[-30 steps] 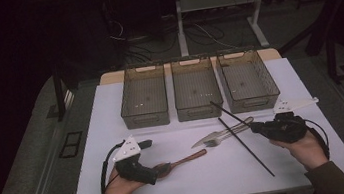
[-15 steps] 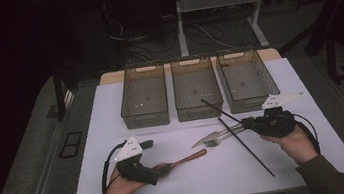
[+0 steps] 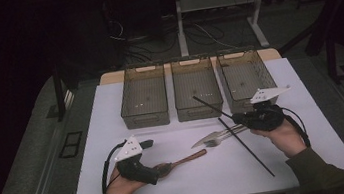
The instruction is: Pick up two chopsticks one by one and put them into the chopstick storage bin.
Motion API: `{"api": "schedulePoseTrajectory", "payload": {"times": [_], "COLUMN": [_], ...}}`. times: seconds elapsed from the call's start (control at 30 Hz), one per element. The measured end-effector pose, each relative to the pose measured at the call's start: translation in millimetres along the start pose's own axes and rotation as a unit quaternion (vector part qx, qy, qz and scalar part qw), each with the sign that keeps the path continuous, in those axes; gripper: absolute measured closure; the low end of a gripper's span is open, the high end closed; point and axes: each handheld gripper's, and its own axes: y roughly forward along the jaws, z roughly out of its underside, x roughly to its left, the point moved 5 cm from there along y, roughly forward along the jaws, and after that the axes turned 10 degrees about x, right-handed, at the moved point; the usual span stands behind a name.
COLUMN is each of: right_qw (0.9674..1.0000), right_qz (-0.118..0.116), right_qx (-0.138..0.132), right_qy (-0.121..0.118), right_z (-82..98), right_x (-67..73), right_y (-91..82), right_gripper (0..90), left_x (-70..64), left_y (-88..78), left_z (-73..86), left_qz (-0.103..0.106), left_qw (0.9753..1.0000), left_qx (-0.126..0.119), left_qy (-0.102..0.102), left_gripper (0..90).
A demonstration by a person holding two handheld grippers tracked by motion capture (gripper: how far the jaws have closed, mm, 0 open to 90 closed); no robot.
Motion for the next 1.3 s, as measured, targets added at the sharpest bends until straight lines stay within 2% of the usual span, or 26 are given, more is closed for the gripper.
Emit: {"api": "schedulePoseTrajectory", "payload": {"times": [0.27,0.57,0.83,1.07,1.3], "right_qw": [1.0,1.0,0.9999,0.9998,0.9997], "right_qz": [-0.001,-0.004,-0.004,-0.009,-0.009], "right_qx": [-0.004,-0.006,-0.005,-0.007,0.0], "right_qy": [-0.006,-0.007,-0.016,-0.018,-0.022], "right_z": [-12.2,-30.7,-58.0,-84.2,-100.6], "right_x": [2.9,8.1,12.9,20.5,25.5], "right_y": [4.9,17.9,25.2,41.5,51.6], "right_gripper": [84.8,84.7,84.7,84.7,84.8], "left_x": [-0.2,0.3,0.3,2.1,2.9], "left_y": [-0.3,0.2,0.5,-0.1,0.6], "left_z": [-0.1,-0.2,-1.8,-1.7,-2.3], "left_qz": [0.0,0.0,-0.003,-0.003,-0.002], "left_qw": [1.0,1.0,1.0,1.0,1.0], "left_qx": [-0.001,-0.001,0.0,-0.002,-0.004], "left_qy": [0.0,0.001,0.001,0.0,-0.001], "left_gripper": [0.0,0.0,0.0,0.0,0.0]}}
